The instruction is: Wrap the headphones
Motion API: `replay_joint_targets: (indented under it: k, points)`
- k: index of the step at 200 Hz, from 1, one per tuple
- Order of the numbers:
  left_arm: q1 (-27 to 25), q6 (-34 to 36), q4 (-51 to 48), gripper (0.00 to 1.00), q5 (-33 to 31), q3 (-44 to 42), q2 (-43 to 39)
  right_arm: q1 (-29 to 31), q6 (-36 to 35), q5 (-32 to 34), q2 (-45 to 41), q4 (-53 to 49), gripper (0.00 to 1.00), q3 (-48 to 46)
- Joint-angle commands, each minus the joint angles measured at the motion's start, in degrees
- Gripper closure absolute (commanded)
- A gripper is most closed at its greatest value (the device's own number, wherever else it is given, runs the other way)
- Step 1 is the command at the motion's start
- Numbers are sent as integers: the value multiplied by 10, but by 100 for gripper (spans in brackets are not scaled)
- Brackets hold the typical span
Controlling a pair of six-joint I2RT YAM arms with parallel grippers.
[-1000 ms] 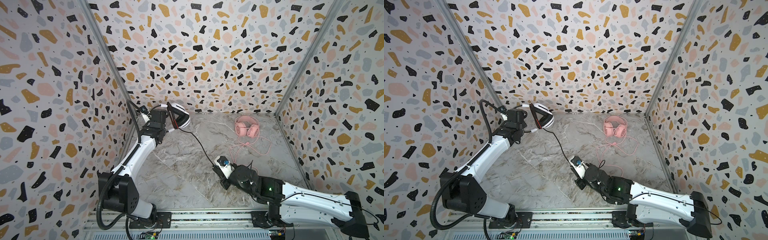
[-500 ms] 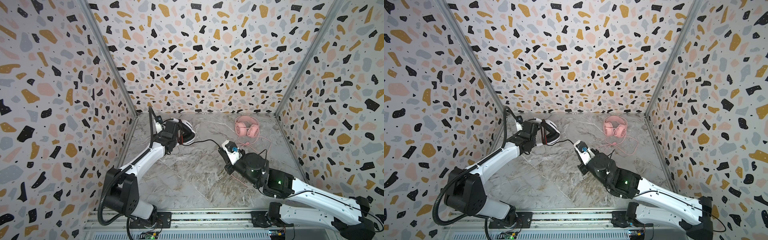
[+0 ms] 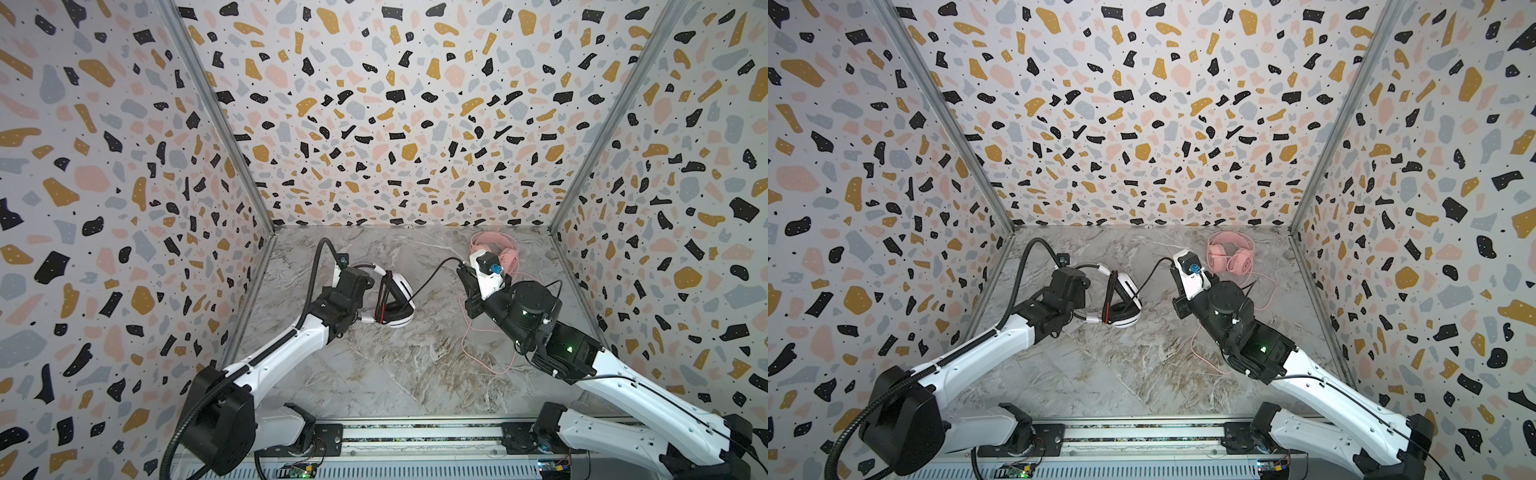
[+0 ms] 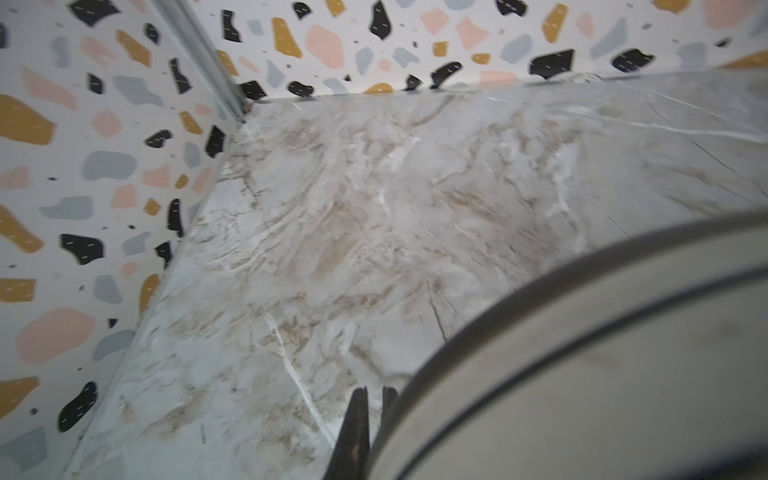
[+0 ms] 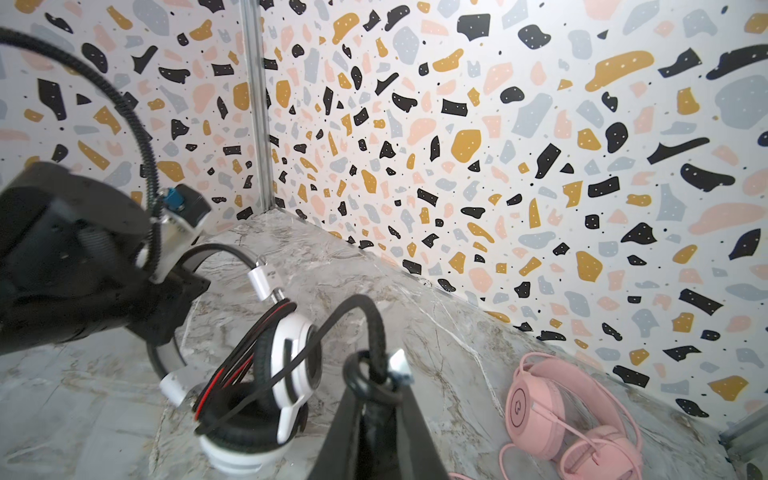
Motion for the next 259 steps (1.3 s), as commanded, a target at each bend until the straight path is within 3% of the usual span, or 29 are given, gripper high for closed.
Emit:
replay_joint_targets:
  k: [1,52,96,140,208,259]
  points:
    - [-6,38,75,100,116,-19,-30,-39,30,-55,10,52,100,22]
    - [-13,60,79,100,248,-38,-52,-105,54,-111,53,88,100,22]
    - [-13,57,88,100,373,-43,-48,-190,118,-223,81,122,100,0]
    - [-13,14,120,100,463,-44,-64,-199,100,-249,168,84,100,8]
    - [-13,-28,134,100,493,-29,-92,-200,112,-290,209,116,100,-46]
    - [-11,-68,175,100,503,-23,-97,-199,123,-374,206,166,100,-104]
